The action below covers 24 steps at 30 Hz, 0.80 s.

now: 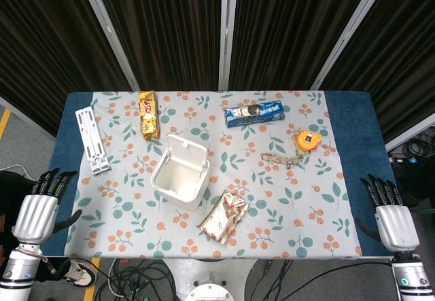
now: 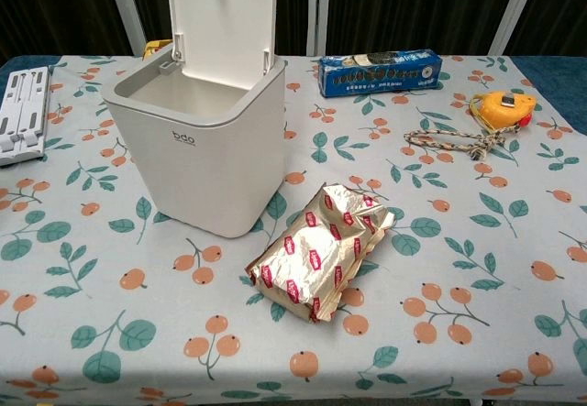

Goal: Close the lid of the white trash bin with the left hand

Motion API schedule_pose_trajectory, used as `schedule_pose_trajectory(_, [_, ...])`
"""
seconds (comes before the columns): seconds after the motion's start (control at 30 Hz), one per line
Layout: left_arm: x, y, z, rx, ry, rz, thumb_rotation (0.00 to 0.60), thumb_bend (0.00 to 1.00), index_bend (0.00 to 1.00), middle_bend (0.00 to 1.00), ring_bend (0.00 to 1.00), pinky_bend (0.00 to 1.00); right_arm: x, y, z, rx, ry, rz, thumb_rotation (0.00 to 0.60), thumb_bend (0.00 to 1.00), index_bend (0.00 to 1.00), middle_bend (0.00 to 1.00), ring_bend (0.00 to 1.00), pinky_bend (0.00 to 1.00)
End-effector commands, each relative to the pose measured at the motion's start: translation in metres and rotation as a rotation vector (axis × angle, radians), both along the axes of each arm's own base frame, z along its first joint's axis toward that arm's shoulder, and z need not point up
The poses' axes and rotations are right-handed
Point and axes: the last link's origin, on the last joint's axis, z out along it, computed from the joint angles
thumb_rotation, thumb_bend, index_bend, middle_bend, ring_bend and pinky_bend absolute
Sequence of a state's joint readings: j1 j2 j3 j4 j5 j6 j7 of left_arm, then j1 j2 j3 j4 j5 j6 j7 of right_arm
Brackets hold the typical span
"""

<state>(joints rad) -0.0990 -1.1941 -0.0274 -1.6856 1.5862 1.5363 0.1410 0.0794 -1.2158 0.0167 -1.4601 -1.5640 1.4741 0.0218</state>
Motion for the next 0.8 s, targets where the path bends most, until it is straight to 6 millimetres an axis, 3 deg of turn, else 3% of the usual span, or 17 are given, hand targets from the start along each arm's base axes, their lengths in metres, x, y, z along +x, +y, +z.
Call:
schedule_pose_trajectory(0.03, [-0.001, -0.001, 0.001, -0.001, -0.001, 0.004, 0.600, 0.20, 0.14, 0.17, 0.07, 0.13, -0.001, 0.000, -0.002, 0.006, 0.001, -0.006, 0.600, 0.17, 0.00, 0.00, 0.00, 0.00])
schedule_pose_trajectory(0.37, [0.000, 0.001, 0.001, -0.003, -0.019, -0.006, 0.600, 0.20, 0.14, 0.17, 0.07, 0.13, -0.001, -0.001, 0.000, -0.002, -0.004, -0.005, 0.600, 0.17, 0.00, 0.00, 0.00, 0.00])
schedule_pose_trajectory(0.57, [0.013, 0.000, 0.004, -0.038, -0.096, -0.077, 0.600, 0.20, 0.14, 0.17, 0.07, 0.13, -0.002, 0.001, 0.003, 0.008, 0.005, 0.004, 0.600, 0.17, 0.00, 0.00, 0.00, 0.00])
schedule_pose_trajectory(0.67, [0.028, 0.013, 0.010, -0.052, -0.064, -0.136, 0.600, 0.20, 0.14, 0.17, 0.07, 0.13, -0.006, 0.000, 0.007, 0.004, 0.004, -0.007, 0.600, 0.17, 0.00, 0.00, 0.00, 0.00])
schedule_pose_trajectory(0.8, [0.071, 0.045, 0.016, -0.113, -0.068, -0.273, 0.600, 0.20, 0.14, 0.17, 0.07, 0.13, -0.010, 0.000, 0.006, 0.007, -0.002, -0.026, 0.600, 0.17, 0.00, 0.00, 0.00, 0.00])
